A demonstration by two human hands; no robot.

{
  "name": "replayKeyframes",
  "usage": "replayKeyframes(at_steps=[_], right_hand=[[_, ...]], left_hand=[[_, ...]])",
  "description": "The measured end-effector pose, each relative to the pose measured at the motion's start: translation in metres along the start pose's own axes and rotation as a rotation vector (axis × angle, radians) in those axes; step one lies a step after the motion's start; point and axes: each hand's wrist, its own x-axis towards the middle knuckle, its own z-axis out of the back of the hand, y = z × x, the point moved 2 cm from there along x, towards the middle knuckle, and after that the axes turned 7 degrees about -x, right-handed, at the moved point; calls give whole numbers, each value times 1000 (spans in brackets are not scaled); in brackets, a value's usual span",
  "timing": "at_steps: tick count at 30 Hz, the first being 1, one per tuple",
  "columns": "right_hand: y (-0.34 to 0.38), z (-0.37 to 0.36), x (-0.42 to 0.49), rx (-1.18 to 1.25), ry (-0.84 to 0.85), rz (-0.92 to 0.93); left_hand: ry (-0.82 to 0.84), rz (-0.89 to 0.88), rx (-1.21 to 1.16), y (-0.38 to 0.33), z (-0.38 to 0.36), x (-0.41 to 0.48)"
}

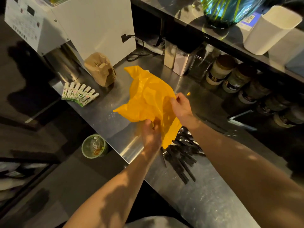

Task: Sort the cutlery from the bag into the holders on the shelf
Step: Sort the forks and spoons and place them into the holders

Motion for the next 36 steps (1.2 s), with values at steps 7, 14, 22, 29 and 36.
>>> replayKeyframes(at_steps=[7,14,22,29,36], right_hand=[[-19,30,0,-6,-32,-128],[-37,62,-11,103,-56,-190],[-49,81,-20,239,-88,-243],[-58,77,-31,317,-24,-229],[-65,69,-33,335,-46,-248]], left_hand=[[179,-89,175,11,-20,-7],[255,-367,245,6,-24,-13],[362,-377,235,-11,-27,-18],[448,-124,179,-4,-14,-18],[466,106,286,26,-5,-17]])
